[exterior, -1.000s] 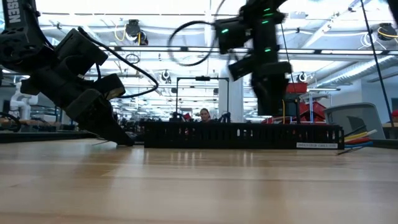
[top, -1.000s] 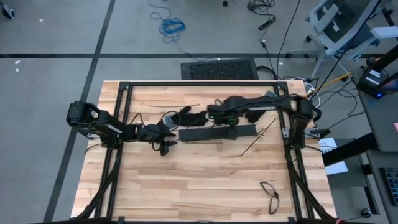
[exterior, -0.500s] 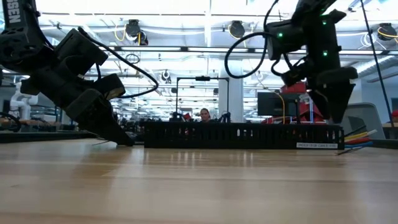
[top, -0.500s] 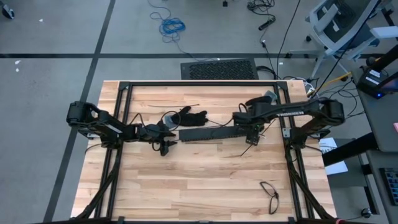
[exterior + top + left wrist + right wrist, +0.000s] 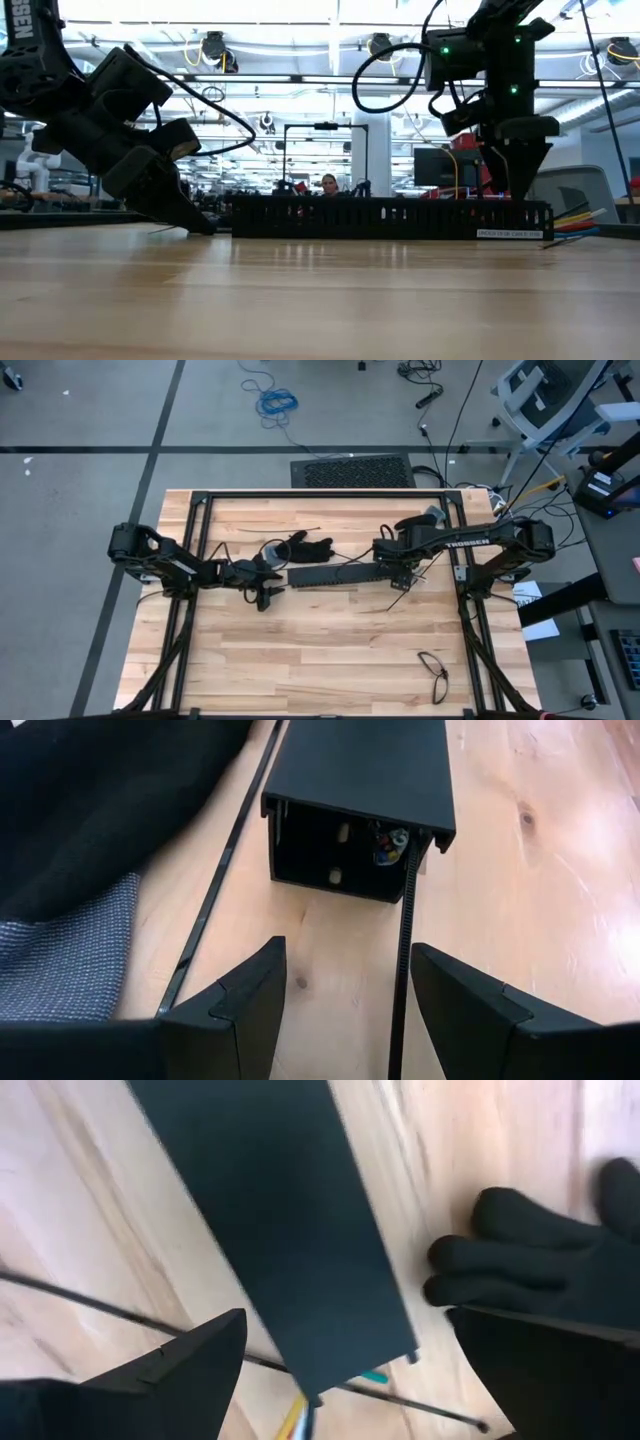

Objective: Ziptie cables
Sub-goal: Close the cable duct

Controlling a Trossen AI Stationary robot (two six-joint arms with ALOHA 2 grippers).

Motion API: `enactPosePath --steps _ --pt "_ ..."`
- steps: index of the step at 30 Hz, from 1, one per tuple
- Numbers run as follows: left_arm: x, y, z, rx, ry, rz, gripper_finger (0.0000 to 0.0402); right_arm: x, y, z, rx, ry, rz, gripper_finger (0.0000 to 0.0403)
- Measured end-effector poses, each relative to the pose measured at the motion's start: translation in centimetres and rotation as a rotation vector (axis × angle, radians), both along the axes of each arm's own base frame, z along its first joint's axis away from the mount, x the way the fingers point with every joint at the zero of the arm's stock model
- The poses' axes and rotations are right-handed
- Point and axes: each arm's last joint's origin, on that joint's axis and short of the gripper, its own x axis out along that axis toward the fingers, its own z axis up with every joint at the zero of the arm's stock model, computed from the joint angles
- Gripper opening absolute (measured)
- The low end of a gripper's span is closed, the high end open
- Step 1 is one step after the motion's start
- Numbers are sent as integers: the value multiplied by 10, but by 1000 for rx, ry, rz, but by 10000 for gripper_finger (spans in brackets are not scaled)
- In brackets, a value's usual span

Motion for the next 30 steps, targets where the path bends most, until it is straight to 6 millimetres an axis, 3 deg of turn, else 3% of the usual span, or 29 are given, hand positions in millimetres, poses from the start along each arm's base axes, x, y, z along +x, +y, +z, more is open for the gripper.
enactPosePath --steps 9,30 --pt "1 0 4 3 -32 3 213 -3 0 -12 -7 -9 17 354" --pt "5 1 9 59 -87 -26 213 6 -1 -11 -25 -96 12 354"
